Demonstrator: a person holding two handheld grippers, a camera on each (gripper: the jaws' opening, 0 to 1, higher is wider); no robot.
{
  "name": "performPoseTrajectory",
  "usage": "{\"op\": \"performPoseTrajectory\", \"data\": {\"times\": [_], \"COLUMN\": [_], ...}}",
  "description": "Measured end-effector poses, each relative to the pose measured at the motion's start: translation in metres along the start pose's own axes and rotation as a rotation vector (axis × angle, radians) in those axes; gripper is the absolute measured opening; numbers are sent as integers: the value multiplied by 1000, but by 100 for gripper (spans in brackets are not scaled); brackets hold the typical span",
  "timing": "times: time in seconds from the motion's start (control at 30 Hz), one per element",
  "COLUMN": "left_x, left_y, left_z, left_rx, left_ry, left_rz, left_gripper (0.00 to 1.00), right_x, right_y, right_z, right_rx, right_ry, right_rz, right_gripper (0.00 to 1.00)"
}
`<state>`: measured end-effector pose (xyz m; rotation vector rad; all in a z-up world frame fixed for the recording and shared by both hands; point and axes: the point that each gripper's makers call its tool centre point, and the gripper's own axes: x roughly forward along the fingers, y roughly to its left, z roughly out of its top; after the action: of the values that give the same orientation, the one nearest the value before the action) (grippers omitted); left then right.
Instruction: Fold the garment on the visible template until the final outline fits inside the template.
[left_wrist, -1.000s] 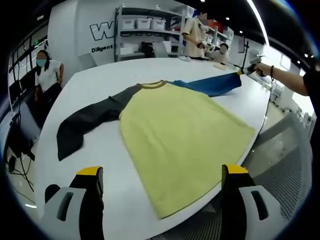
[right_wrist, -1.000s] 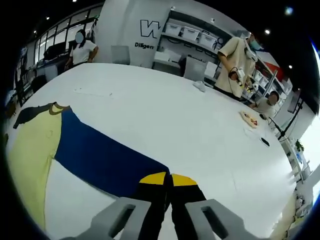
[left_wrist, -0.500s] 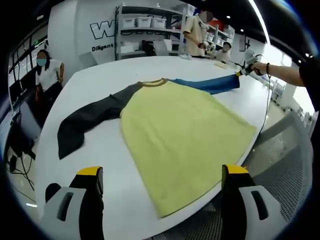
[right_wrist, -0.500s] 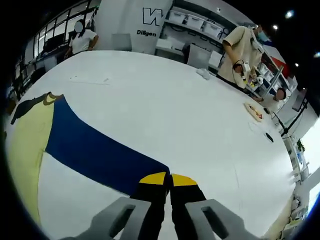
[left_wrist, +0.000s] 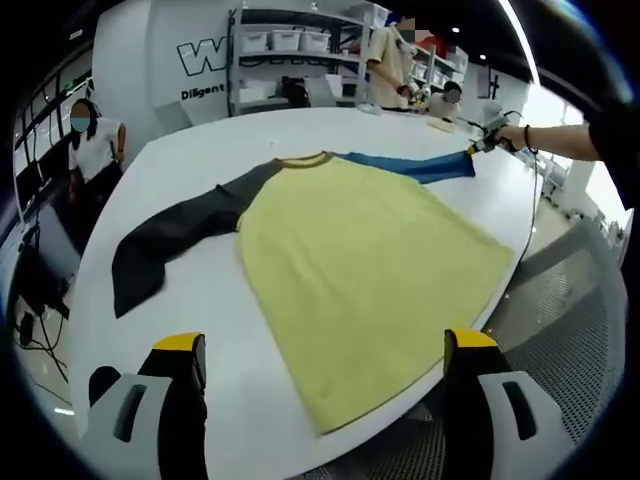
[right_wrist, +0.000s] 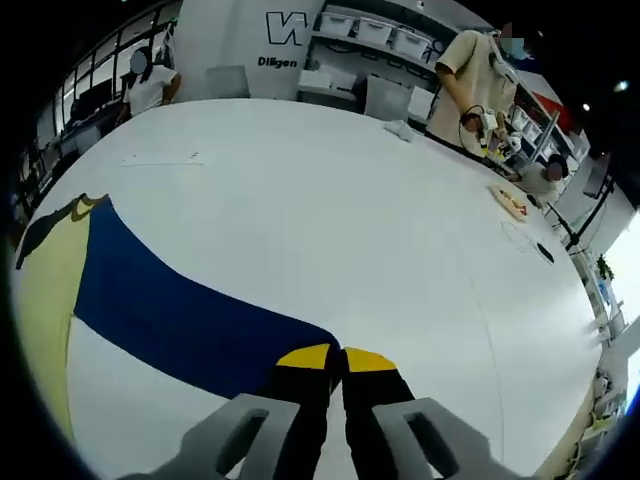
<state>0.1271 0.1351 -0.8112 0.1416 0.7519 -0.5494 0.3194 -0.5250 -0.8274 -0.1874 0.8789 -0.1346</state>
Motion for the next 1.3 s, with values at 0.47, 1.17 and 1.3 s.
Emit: {"op": "performPoseTrajectory", "data": {"times": [0.47, 1.17, 1.3], "left_x": [3, 3, 3], "left_y": [1, -2, -3], "left_z": [-2, 5, 6], "left_rx": [-1, 5, 13], "left_ry": [14, -30, -37], "left_rz": [4, -14, -17], "left_gripper": [98, 99, 99], "right_x": [27, 1, 4], "right_y": [6, 31, 33], "right_z": [-23, -46, -55], "right_rx": [115, 257, 249], "right_ry": [53, 52, 72], "right_rz": [11, 69, 68], "right_gripper": [3, 39, 35]}}
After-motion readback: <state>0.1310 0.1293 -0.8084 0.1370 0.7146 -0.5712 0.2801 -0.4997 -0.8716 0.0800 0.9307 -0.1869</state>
